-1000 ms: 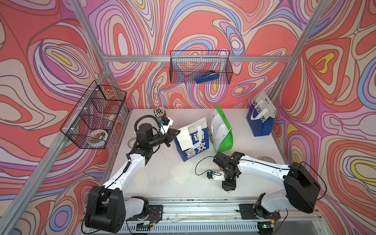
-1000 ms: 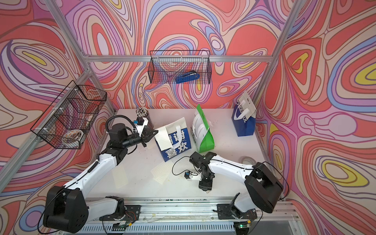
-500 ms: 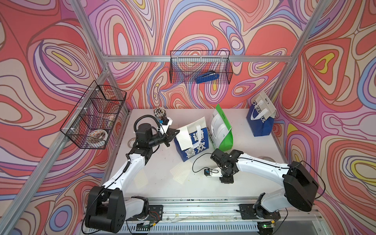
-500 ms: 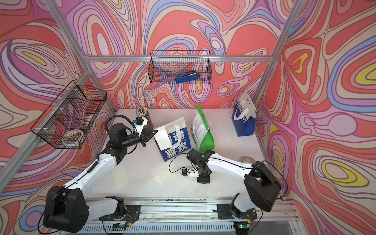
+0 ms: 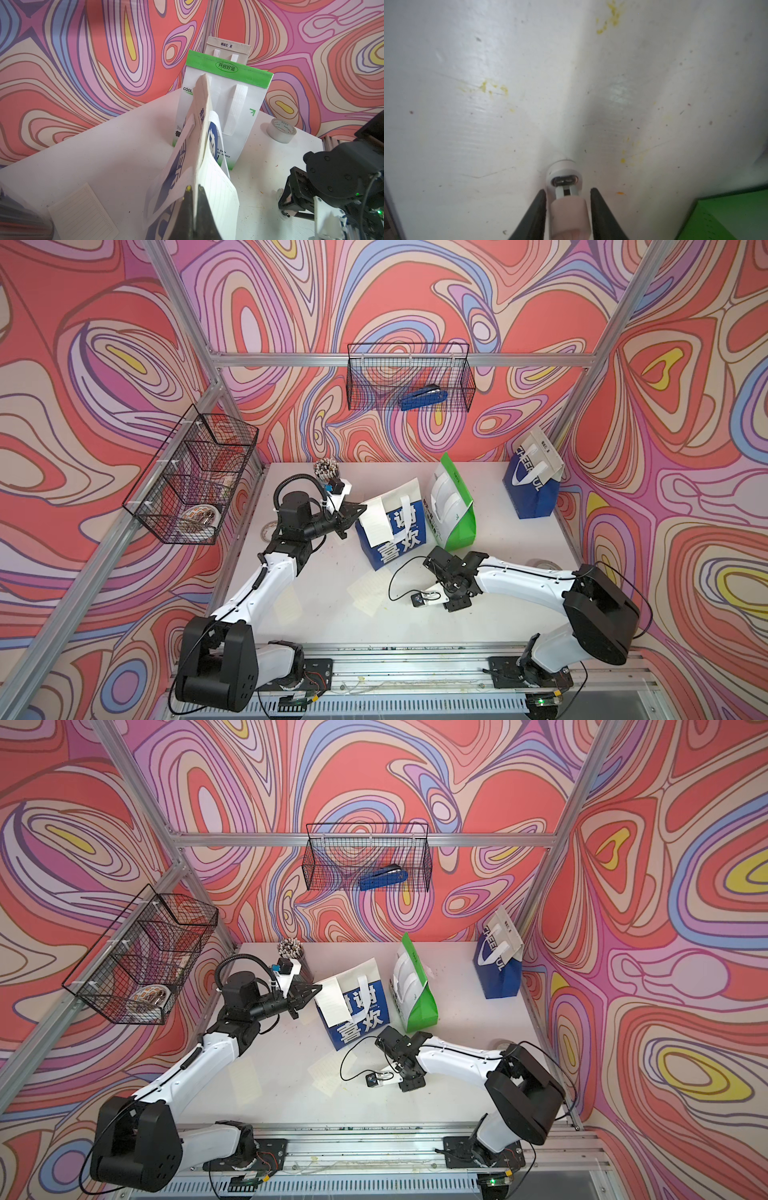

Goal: Staple the receipts to the bags
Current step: Pick up the stapler from the center of the board.

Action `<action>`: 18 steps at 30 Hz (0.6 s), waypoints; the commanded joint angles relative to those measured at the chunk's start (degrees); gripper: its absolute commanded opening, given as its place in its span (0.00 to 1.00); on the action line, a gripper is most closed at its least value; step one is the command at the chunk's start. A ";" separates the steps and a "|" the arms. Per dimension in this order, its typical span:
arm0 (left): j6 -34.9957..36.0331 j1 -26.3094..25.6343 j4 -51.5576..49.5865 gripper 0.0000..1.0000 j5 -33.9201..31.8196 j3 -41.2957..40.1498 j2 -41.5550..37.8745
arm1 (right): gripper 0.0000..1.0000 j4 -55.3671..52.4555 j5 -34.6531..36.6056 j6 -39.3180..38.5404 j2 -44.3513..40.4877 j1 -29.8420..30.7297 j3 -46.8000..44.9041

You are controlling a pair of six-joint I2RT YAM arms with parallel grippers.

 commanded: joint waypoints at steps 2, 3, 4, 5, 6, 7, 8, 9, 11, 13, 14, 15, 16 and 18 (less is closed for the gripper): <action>0.07 0.47 -0.36 0.00 0.01 -0.48 -0.04 | 0.52 4.85 -0.02 4.05 -9.12 0.02 -1.99; -0.07 0.47 -0.44 0.00 -0.13 -0.39 -0.05 | 0.58 6.58 -0.46 5.80 -12.23 0.00 -2.63; -0.15 0.47 -0.38 0.00 0.06 -0.30 -0.05 | 0.65 9.01 -1.08 8.64 -15.43 -0.03 -3.08; -0.35 0.47 -0.24 0.00 0.19 -0.30 -0.09 | 0.72 11.71 -1.21 12.00 -18.16 -0.02 -3.39; -0.65 0.47 0.02 0.00 0.29 -0.30 -0.07 | 0.98 15.41 -0.45 17.44 -21.09 0.00 -3.66; -0.90 0.48 0.32 0.00 0.39 -0.43 -0.13 | 0.98 21.24 1.51 25.55 -23.65 -0.06 -3.92; -1.12 0.47 0.63 0.00 0.51 -0.47 -0.11 | 0.98 26.15 4.56 34.65 -25.21 -0.02 -4.01; -1.19 0.49 0.85 0.00 0.49 -0.56 -0.05 | 0.98 30.09 8.63 47.23 -26.21 0.00 -3.41; -1.21 0.47 1.04 0.00 0.41 -0.48 0.04 | 0.99 27.77 14.49 69.30 -26.06 0.02 -0.70; -1.39 0.47 0.97 0.00 0.51 -0.39 0.21 | 0.99 21.89 18.67 88.06 -24.33 0.00 1.13; -1.39 0.47 0.96 0.00 0.49 -0.39 0.13 | 0.98 17.72 21.20 97.28 -23.30 -0.04 1.91; -1.47 0.47 0.96 0.00 0.44 -0.51 0.05 | 0.99 14.20 22.08 104.71 -22.24 -0.07 2.84; -1.52 0.47 1.13 0.00 0.36 -0.68 -0.07 | 0.98 10.75 22.45 111.20 -21.47 -0.09 3.87; -1.72 0.39 1.47 0.00 0.18 -1.08 -0.40 | 0.98 0.00 22.71 129.56 -19.88 -0.22 6.00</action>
